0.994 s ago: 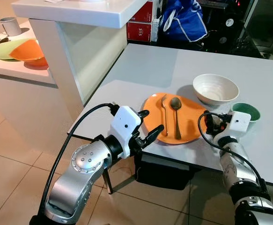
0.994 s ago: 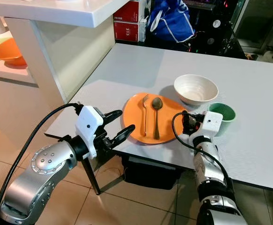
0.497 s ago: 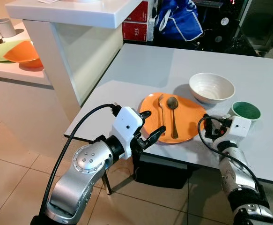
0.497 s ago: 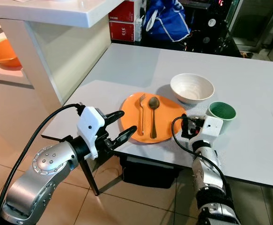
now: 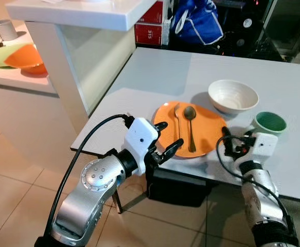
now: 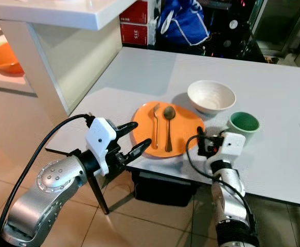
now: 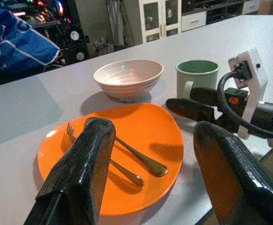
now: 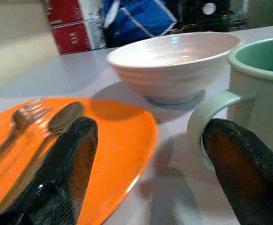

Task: Setting the table

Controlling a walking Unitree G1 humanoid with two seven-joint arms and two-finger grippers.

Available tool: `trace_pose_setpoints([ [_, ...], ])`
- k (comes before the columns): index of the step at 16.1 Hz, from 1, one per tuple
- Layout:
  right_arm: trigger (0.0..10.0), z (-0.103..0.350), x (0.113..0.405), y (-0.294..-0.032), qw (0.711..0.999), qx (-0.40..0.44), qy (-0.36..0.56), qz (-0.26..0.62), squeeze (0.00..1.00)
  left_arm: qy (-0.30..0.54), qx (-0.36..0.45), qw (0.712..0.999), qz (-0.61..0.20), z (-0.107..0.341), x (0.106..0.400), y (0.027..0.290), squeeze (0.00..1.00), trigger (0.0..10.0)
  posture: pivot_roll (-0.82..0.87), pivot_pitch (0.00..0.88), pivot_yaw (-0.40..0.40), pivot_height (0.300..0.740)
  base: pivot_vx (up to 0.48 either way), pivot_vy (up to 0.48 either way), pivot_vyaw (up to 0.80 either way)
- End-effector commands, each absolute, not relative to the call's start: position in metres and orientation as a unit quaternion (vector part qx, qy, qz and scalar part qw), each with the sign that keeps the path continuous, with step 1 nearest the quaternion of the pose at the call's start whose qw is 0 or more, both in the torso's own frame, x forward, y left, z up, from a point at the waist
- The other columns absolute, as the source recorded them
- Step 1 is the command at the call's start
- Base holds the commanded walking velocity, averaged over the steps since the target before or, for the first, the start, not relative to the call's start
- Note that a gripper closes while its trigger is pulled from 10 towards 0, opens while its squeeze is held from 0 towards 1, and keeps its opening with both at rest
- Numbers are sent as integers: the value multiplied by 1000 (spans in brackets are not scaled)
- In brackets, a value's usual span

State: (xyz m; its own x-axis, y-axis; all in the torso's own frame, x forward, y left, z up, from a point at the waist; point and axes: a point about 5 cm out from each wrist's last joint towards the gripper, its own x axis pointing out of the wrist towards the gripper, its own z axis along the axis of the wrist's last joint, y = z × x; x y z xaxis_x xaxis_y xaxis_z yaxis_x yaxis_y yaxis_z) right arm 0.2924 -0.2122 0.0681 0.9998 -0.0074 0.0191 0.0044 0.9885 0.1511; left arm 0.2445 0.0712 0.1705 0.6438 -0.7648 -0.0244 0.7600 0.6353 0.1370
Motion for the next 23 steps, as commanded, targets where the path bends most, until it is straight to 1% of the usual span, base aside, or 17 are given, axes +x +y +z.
trace_pose_setpoints([
  [1,10000,72,293,-208,997,78,-16,18,0,-20,72,903,-423,171,246,70,0,10000,-48,0,39,740,0,0,0],
  [6,10000,75,300,-199,995,68,-7,66,0,-21,72,903,-422,171,246,71,0,10000,-41,0,34,740,0,0,0],
  [12,10000,75,295,-205,997,60,-4,50,0,-23,72,904,-421,171,247,70,0,10000,-48,0,33,740,0,0,0],
  [16,10000,81,277,-206,997,64,-25,41,0,-26,74,905,-418,171,248,71,0,10000,-46,0,32,740,0,0,0],
  [19,10000,92,255,-201,996,69,-45,39,0,-26,76,908,-411,170,249,73,0,10000,-48,0,34,740,0,0,0],
  [20,10000,93,253,-200,996,70,-45,38,0,-26,75,908,-411,170,249,73,0,10000,-48,0,34,740,0,0,0],
  [21,10000,99,244,-197,996,67,-52,38,0,-29,75,914,-399,170,250,74,0,10000,-55,0,38,740,0,0,0],
  [23,10000,117,225,-190,995,64,-70,43,0,-23,84,936,-341,169,253,83,0,10000,-59,0,39,740,0,0,0],
])
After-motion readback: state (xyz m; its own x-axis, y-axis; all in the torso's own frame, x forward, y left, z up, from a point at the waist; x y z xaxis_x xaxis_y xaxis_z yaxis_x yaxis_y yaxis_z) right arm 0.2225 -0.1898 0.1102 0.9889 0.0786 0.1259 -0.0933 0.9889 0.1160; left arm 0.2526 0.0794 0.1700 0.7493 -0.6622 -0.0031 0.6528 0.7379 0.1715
